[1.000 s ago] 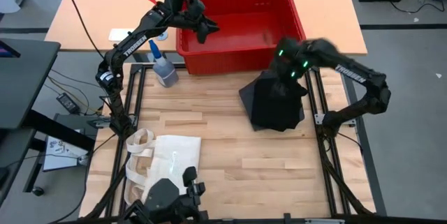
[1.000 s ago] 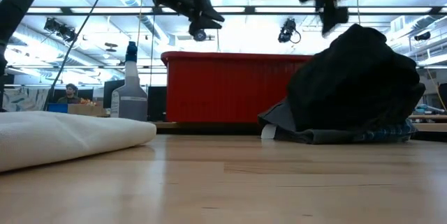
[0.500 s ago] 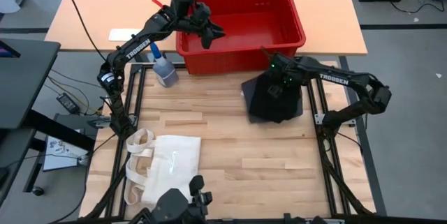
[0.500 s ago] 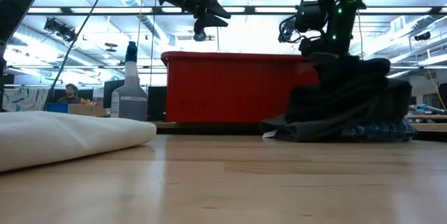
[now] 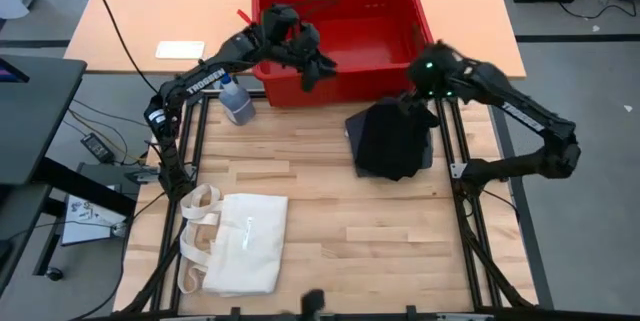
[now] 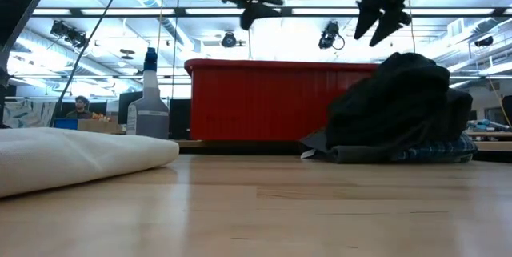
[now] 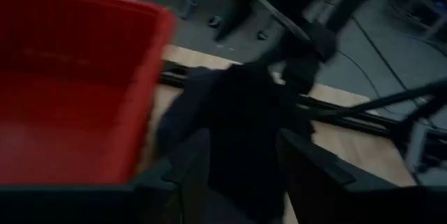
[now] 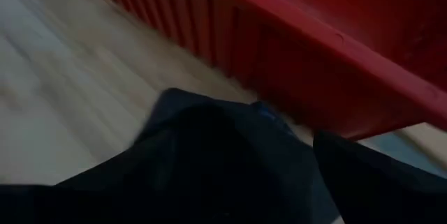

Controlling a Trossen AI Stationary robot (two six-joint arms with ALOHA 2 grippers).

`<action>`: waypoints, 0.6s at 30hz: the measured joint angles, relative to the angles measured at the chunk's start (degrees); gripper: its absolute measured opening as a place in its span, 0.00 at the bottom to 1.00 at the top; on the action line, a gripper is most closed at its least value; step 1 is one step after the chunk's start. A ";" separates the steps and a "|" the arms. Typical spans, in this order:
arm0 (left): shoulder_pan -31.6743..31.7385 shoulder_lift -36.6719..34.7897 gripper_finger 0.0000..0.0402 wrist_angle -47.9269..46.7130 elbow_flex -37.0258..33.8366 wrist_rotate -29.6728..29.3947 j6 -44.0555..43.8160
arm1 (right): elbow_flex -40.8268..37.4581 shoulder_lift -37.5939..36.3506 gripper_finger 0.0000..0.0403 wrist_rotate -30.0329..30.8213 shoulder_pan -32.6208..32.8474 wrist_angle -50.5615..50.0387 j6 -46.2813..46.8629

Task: Fold laundry
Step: Put the folded black pants into the red bin

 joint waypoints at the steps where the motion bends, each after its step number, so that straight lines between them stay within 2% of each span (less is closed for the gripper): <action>1: -1.25 0.21 0.43 0.04 0.02 -0.37 0.00 | 0.00 -0.62 0.86 -2.30 -0.93 0.02 0.58; 5: -6.24 1.88 0.43 -0.24 0.02 -2.10 -0.70 | -2.52 -3.13 0.86 -8.64 -3.86 1.76 0.75; 8: -9.64 4.66 0.43 -0.40 0.02 -2.15 0.69 | -7.74 -5.94 0.86 -10.64 -5.00 5.59 1.16; 13: -12.13 12.55 0.43 2.12 0.00 -1.90 0.78 | -17.69 -11.72 0.86 -12.69 -5.27 6.77 9.05; 15: -12.28 15.77 0.43 4.79 -0.02 -0.27 -0.92 | -20.59 -14.46 0.86 -11.29 -4.65 7.51 12.55; 18: -12.26 20.09 0.43 8.22 -0.02 5.64 -5.72 | -22.73 -18.43 0.86 -10.42 -3.67 8.73 19.58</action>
